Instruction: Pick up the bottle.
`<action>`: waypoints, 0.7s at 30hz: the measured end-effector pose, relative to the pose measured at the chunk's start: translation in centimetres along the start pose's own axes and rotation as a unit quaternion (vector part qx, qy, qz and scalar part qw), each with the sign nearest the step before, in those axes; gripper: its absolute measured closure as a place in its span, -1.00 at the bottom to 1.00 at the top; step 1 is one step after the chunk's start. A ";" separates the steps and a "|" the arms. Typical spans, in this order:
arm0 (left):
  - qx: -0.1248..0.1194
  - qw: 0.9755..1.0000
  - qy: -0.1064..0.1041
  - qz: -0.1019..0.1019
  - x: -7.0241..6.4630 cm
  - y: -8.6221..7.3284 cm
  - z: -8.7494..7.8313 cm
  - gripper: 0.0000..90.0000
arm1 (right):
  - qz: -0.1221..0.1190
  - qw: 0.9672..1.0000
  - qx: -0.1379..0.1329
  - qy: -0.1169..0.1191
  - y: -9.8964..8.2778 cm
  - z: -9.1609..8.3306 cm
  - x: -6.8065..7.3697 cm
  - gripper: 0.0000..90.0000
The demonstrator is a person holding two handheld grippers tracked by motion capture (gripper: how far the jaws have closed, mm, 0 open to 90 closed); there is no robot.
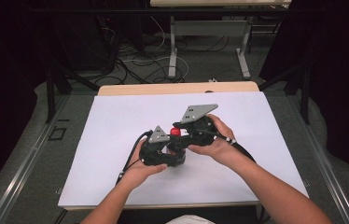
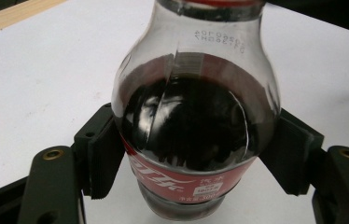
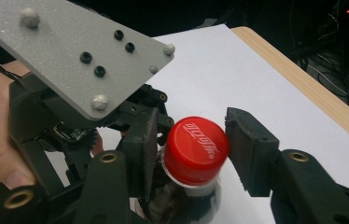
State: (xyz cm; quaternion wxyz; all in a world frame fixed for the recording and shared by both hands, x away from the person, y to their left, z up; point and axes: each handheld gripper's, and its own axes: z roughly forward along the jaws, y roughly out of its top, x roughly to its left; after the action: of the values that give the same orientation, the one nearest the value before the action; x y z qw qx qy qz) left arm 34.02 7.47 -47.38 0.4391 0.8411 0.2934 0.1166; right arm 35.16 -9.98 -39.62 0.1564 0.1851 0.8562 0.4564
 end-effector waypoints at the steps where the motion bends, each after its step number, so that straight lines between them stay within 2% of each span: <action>1: 0.004 1.000 -0.001 0.006 0.0 0.0 0.0 -0.34 | -0.001 1.000 0.001 0.001 -0.1 0.1 0.1 0.20; 3: 0.002 1.000 -0.003 0.001 -0.2 0.0 0.1 -0.34 | -0.001 1.000 -0.005 0.001 -0.2 0.4 0.2 0.20; 4: 0.014 1.000 -0.002 0.014 -0.1 0.0 -0.1 -0.34 | 0.002 1.000 -0.002 0.000 -0.2 0.4 0.2 0.20; 6: 0.003 1.000 0.002 0.009 -0.3 0.0 0.2 -0.34 | -0.003 1.000 -0.006 0.003 -0.2 0.7 0.2 0.22; 7: 0.008 1.000 0.000 0.014 -0.3 0.0 0.2 -0.34 | -0.006 1.000 -0.004 0.006 -0.2 0.7 0.2 0.25; 8: 0.005 1.000 -0.003 0.009 -0.5 0.0 0.2 -0.34 | -0.011 1.000 -0.007 0.005 -0.2 0.8 0.1 0.27; 10: 0.008 1.000 -0.005 0.015 -0.5 0.0 0.2 -0.34 | -0.011 1.000 -0.004 0.013 -0.1 0.8 -0.2 0.33; 12: 0.008 1.000 -0.005 0.013 -0.5 0.0 0.2 -0.34 | -0.010 0.999 -0.002 0.031 -0.1 0.8 -0.5 0.34; 13: 0.015 1.000 -0.010 0.012 -0.5 0.0 0.1 -0.34 | -0.015 0.999 -0.001 0.041 -0.1 0.8 -0.8 0.34; 14: 0.006 1.000 -0.007 0.011 -0.5 -0.1 0.3 -0.34 | -0.016 0.999 0.004 0.051 -0.1 0.8 -1.0 0.34; 15: 0.006 1.000 -0.009 0.014 -0.5 -0.1 0.2 -0.34 | -0.024 0.998 0.003 0.064 0.0 0.8 -1.2 0.34; 16: 0.006 1.000 -0.009 0.014 -0.5 -0.1 0.2 -0.34 | -0.047 0.996 0.003 0.073 0.1 0.8 -1.4 0.34; 19: 0.004 1.000 -0.012 0.012 -0.6 0.0 0.2 -0.34 | -0.065 0.993 0.010 0.095 0.3 0.7 -1.8 0.34; 21: 0.002 1.000 -0.013 0.011 -0.6 0.0 0.1 -0.34 | -0.075 0.992 0.003 0.099 0.4 0.7 -2.0 0.31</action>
State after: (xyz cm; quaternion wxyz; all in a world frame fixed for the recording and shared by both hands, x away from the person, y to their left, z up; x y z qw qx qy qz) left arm 33.63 7.06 -47.39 0.4400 0.8466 0.2788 0.1095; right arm 37.26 -10.18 -39.50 0.1035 0.0750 0.8804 0.4567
